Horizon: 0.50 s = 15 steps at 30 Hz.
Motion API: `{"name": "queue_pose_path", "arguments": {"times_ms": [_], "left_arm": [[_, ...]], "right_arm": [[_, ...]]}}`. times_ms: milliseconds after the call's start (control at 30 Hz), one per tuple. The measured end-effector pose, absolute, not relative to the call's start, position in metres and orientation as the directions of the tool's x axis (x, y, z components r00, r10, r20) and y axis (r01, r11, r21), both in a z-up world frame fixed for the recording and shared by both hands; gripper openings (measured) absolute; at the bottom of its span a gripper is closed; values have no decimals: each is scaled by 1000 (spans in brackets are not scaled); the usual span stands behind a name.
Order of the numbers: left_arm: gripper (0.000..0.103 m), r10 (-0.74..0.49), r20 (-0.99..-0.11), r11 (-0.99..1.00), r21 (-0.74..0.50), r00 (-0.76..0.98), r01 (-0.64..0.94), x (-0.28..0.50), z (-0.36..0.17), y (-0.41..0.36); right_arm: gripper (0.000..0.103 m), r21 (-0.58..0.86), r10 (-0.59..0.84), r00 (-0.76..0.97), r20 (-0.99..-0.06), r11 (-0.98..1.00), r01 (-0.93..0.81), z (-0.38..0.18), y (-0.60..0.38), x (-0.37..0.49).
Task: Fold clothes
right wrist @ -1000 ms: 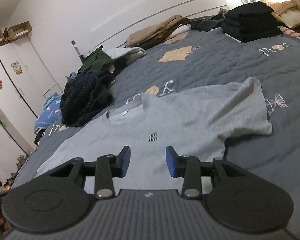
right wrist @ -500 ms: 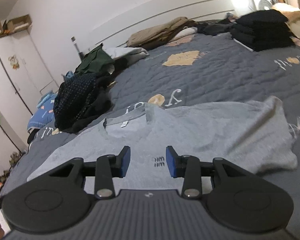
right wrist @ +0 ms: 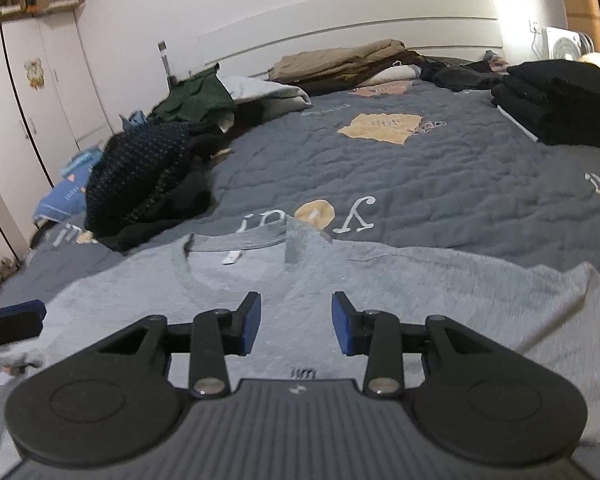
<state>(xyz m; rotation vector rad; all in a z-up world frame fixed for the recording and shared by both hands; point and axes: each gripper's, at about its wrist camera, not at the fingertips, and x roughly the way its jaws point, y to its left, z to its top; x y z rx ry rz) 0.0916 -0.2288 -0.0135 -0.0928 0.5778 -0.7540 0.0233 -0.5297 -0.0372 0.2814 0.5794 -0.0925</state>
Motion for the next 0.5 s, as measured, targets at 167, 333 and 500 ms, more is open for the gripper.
{"name": "queue_pose_path", "arguments": {"times_ms": [167, 333, 500], "left_arm": [[66, -659, -500, 738, -286, 562, 611, 100, -38, -220], [66, -650, -511, 752, -325, 562, 574, 109, -44, -215], [66, -665, -503, 741, -359, 552, 567, 112, -43, -213]], "right_arm": [[38, 160, -22, 820, -572, 977, 138, -47, -527, 50], [38, 167, -16, 801, -598, 975, 145, -55, -523, 93], [38, 159, -30, 782, -622, 974, 164, -64, -518, 137]]}}
